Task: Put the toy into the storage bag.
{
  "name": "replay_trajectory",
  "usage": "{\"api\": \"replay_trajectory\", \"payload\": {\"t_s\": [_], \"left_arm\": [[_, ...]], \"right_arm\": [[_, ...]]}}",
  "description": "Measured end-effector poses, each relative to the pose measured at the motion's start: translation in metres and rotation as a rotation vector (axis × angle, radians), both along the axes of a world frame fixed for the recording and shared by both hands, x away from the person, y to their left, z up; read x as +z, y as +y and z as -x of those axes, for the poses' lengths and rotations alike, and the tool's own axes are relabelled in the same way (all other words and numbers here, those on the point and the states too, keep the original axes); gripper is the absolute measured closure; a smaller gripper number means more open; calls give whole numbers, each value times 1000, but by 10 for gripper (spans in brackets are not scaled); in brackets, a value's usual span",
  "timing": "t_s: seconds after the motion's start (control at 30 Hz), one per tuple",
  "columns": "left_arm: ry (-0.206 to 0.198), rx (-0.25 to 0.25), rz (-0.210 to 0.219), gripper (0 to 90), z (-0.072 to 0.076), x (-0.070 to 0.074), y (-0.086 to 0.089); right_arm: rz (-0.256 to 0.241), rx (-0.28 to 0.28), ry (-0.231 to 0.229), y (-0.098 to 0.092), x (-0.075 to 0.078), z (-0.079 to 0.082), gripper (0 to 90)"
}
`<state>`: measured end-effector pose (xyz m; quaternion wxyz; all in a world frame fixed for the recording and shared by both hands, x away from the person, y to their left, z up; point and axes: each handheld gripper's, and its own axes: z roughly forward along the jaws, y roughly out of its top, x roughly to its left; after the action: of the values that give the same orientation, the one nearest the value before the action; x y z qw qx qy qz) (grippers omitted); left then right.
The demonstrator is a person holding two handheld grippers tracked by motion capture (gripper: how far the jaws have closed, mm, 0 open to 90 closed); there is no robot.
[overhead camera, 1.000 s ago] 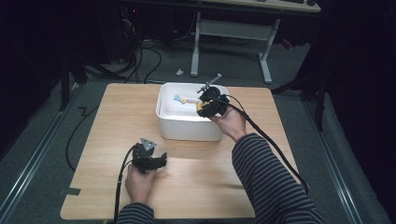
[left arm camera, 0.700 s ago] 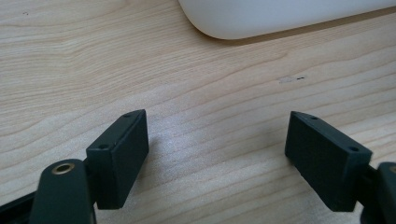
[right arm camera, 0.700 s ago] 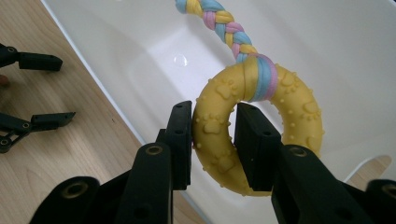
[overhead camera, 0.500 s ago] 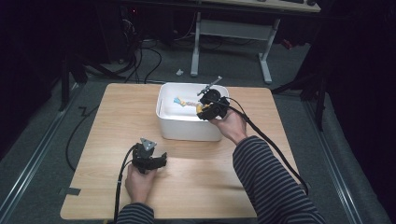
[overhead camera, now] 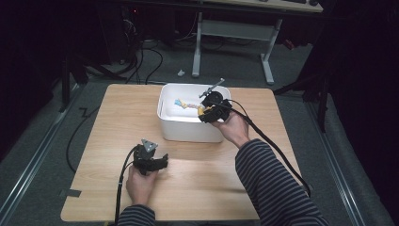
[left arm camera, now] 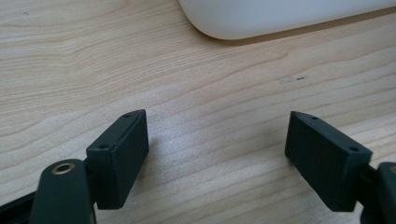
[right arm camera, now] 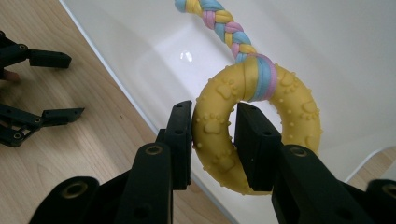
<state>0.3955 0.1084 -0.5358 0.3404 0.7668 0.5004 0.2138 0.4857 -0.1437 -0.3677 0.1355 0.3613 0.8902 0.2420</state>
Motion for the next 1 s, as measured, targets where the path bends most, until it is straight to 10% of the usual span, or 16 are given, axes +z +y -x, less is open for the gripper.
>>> {"api": "replay_trajectory", "payload": {"t_s": [1.0], "left_arm": [[1,0,1,222,0,0,0]], "right_arm": [[-46,-52,-106,-40,20,16,536]]}}
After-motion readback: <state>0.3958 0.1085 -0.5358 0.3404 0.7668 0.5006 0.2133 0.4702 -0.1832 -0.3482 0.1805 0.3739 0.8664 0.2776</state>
